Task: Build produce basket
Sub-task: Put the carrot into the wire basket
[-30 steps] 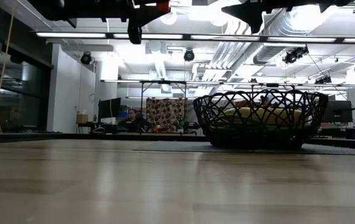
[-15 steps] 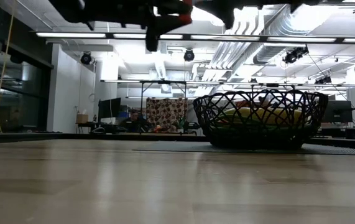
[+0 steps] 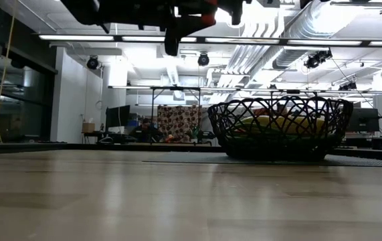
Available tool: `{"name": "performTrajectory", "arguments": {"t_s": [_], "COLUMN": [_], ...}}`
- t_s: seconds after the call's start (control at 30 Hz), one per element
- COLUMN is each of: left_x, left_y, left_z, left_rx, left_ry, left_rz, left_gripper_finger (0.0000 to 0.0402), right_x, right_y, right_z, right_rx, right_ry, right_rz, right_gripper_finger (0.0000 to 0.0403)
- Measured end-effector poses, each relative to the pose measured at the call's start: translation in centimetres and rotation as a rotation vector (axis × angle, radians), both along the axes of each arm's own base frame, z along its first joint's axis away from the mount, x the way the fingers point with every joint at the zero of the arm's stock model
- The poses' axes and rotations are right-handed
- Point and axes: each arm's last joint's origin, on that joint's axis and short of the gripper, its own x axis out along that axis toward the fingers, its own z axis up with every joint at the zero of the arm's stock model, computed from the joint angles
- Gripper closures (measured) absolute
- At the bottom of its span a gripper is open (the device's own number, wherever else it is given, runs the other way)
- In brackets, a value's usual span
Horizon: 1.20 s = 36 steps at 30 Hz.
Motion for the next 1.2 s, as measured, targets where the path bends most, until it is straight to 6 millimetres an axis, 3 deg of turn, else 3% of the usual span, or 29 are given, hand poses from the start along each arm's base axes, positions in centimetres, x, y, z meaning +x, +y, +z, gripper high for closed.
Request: {"name": "performTrajectory", "arguments": {"t_s": [0.17, 0.47, 0.6, 0.87, 1.03, 1.2], "left_x": [0.0, 0.0, 0.0, 0.0, -0.2, -1.4], "left_y": [0.0, 0.0, 0.0, 0.0, 0.2, 1.1], "left_z": [0.0, 0.0, 0.0, 0.0, 0.2, 0.7], "left_rx": [0.001, 0.001, 0.001, -0.001, -0.046, -0.096], "left_ry": [-0.002, -0.002, -0.002, -0.003, -0.006, 0.042], "left_rz": [0.001, 0.0, 0.001, -0.001, -0.031, -0.057], "left_gripper_finger": [0.0291, 0.0291, 0.0291, 0.0272, 0.0221, 0.0167], "right_x": [0.0, 0.0, 0.0, 0.0, 0.0, -1.4], "right_y": [0.0, 0.0, 0.0, 0.0, 0.0, -0.3], "right_z": [-0.2, -0.2, -0.2, -0.2, -0.2, 0.3], "right_rx": [0.049, 0.063, 0.058, 0.058, 0.057, 0.02], "right_ry": [0.02, 0.027, 0.027, 0.027, 0.028, 0.075], "right_rz": [0.0, -0.004, -0.004, -0.003, 0.002, -0.011], "right_gripper_finger": [0.0199, 0.033, 0.0367, 0.0348, 0.0352, 0.0355]}}
